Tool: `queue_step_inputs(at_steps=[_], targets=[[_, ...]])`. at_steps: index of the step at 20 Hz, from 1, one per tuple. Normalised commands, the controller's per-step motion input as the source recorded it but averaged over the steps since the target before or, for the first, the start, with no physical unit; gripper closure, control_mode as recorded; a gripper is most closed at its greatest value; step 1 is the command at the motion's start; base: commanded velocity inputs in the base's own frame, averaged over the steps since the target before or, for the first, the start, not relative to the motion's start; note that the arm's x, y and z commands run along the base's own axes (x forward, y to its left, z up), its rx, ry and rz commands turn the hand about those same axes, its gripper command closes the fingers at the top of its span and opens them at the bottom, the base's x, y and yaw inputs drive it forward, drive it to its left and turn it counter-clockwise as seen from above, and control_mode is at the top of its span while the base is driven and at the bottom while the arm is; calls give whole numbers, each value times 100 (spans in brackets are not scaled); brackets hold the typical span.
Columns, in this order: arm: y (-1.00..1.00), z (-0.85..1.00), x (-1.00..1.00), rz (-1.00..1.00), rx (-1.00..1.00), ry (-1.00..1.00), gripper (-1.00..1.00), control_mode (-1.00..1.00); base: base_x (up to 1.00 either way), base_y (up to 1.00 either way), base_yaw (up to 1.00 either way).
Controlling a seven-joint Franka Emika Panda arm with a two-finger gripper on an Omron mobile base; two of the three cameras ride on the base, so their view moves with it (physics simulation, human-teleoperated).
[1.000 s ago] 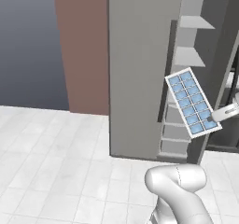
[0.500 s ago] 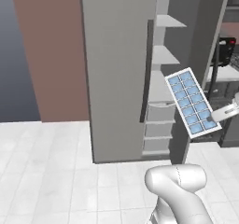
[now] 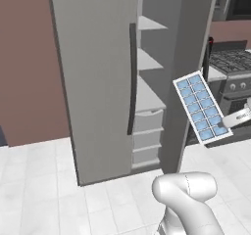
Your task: The ice cube tray has been filled with water. Take the tray and place it in the freezer to make ice. Close the freezer door after placing the tray.
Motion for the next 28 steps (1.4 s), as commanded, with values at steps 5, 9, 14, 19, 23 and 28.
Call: queue_step_inputs(at_steps=[5, 9, 14, 19, 23, 28], targets=[[0, 0, 0, 0, 0, 0, 100, 100, 47, 56, -38], [0, 0, 0, 0, 0, 0, 100, 100, 49, 51, -37], [0, 0, 0, 0, 0, 0, 100, 100, 49, 53, -34], [0, 0, 0, 0, 0, 0, 100, 100, 36, 36, -27], [0, 0, 0, 0, 0, 0, 100, 100, 35, 36, -20], [0, 0, 0, 0, 0, 0, 100, 100, 25, 29, -14]])
